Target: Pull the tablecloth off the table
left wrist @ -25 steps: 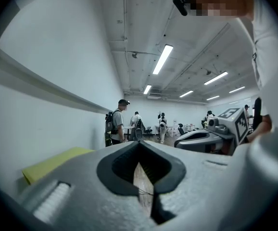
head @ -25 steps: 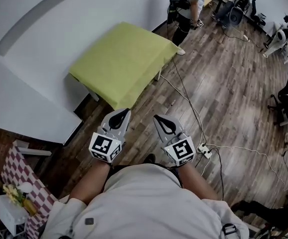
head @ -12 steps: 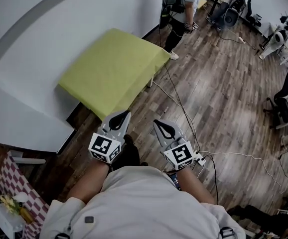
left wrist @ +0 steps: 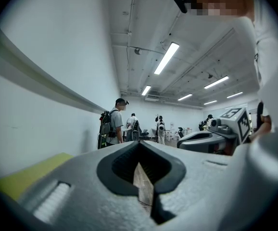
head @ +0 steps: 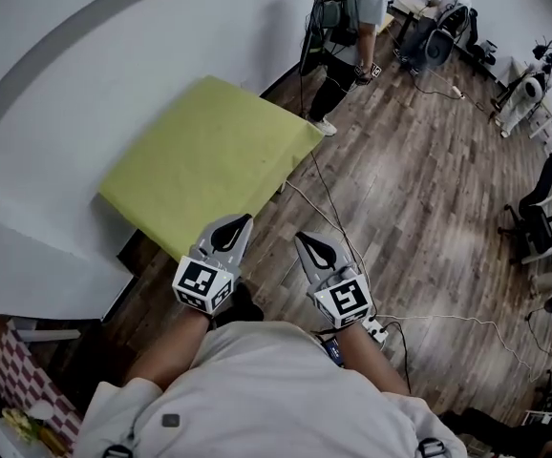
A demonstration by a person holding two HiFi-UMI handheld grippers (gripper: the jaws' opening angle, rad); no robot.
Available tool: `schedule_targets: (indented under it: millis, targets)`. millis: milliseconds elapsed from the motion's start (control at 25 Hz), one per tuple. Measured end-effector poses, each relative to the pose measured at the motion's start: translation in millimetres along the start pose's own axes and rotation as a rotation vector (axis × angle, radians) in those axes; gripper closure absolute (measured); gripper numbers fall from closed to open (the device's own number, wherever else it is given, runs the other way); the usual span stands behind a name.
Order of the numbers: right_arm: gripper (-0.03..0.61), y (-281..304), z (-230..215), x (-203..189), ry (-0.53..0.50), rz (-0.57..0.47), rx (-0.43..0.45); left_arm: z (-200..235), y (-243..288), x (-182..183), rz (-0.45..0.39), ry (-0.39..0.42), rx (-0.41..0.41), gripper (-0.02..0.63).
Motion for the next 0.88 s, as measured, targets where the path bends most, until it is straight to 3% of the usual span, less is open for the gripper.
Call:
schedule_targets:
  millis: [440,680,880]
  targets:
    - [0.568,135.1,-45.3,30.0,-0.017,-0.024,0.026,126.4,53.2,25.6,-0.014,0.022,0.016,0.611]
    - [0.568,174.9,-57.5,33.6,-0.027,-0.023,0.08,157.1,58.6,25.7,-0.008,0.018,0.073,0.611]
    - [0.568,213.7,-72.9,31.2,-0.023,-0.026,0.176,177.0,59.0,27.8,-0.012,0.011,0.173,0.611]
Point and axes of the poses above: the fingertips, and each gripper's own axes: y forward along the fingers, z to its left, x out of its top, the point moved 8 cm from there along -y, backward along the fingers, and after that the axes turned 1 degree about -x, right-handed, at the moved point
